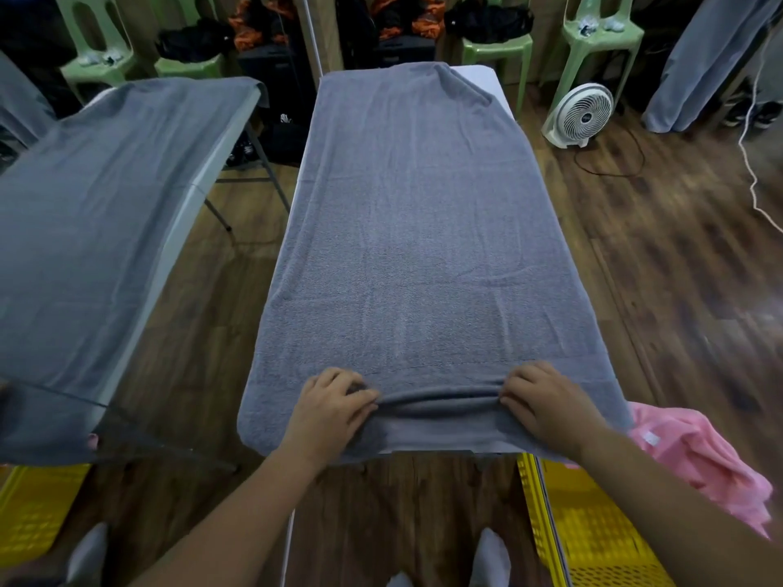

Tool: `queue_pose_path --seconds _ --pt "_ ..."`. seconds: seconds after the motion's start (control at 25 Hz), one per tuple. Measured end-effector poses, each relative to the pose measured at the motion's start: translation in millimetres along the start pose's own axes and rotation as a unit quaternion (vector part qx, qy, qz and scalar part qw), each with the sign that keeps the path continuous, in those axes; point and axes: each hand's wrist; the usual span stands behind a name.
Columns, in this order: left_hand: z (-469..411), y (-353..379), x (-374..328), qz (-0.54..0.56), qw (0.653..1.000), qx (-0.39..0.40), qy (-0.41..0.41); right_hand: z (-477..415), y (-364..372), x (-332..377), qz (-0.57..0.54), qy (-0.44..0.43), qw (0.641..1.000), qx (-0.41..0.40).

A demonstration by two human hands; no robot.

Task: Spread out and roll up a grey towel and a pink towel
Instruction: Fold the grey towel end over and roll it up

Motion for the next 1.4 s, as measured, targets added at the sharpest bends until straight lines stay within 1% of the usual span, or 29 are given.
queue_pose_path --seconds 0.08,0.16,0.28,0.36,0.44,0.48,0.56,0.64,0.72,0.8,0.84,0.88,0.92,1.0,1.04,1.12,1.2,1.24,1.32,1.36,1.4 --pt "-22 -5 3 -0.007 0.999 0.003 -0.039 -16 1 -4 0.010 0.037 0.999 0.017" --pt "-35 -5 -1 0.009 0.998 0.018 -0.062 -24 6 -1 0.011 0.042 0.998 0.041" --pt "-33 -4 -10 0.065 0.996 0.036 -0.043 -15 8 5 -0.006 -0.006 0.999 0.034" --pt "-20 -6 -11 0.072 0.995 0.057 -0.032 0 1 7 -0.023 -0.026 0.998 0.049" --pt "0 -9 -9 0.046 0.993 0.104 -0.015 24 -3 3 0.021 -0.051 0.995 0.086" --pt "11 -11 -7 0.018 0.992 0.128 -0.005 36 -3 -1 0.052 -0.063 0.992 0.095" --pt "31 -16 -1 -0.031 0.987 0.158 0.003 56 -4 -13 0.084 -0.059 0.990 0.101" --pt "45 -18 7 -0.032 0.987 0.157 0.005 65 -6 -23 0.072 -0.051 0.992 0.090" --pt "51 -20 15 -0.001 0.990 0.138 0.022 66 -13 -31 0.054 -0.050 0.995 0.068" --pt "52 -28 27 0.023 0.993 0.113 0.037 58 -27 -38 0.029 -0.012 0.998 0.061" --pt "49 -35 36 0.019 0.993 0.110 0.033 50 -39 -42 0.023 0.027 0.997 0.068" --pt "44 -44 46 0.001 0.993 0.117 0.017 39 -51 -49 0.026 0.075 0.993 0.086" --pt "35 -54 56 -0.020 0.991 0.135 -0.015 29 -61 -59 0.041 0.122 0.985 0.116" --pt "15 -75 78 -0.066 0.978 0.180 -0.087 7 -79 -84 0.060 0.181 0.967 0.169" --pt "5 -82 89 -0.082 0.968 0.211 -0.109 -4 -85 -98 0.054 0.201 0.960 0.186" --pt "-11 -90 108 -0.081 0.950 0.262 -0.149 -20 -89 -130 0.051 0.231 0.944 0.230" --pt "-20 -90 123 -0.043 0.939 0.270 -0.208 -29 -85 -160 0.069 0.280 0.911 0.295" --pt "-22 -89 128 -0.024 0.932 0.274 -0.236 -28 -79 -174 0.070 0.302 0.900 0.306" --pt "-20 -86 136 0.002 0.916 0.294 -0.274 -26 -74 -189 0.028 0.334 0.891 0.308" --pt "-19 -86 140 0.008 0.911 0.292 -0.290 -27 -75 -192 0.009 0.343 0.887 0.308" --pt "-18 -87 143 0.005 0.912 0.278 -0.303 -28 -77 -189 0.002 0.337 0.893 0.298"
Point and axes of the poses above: each hand's wrist, its own z-axis away from the middle knuckle, its own y-axis out of the palm, x = y × z, and after that the axes turned 2 degrees about y, right-handed
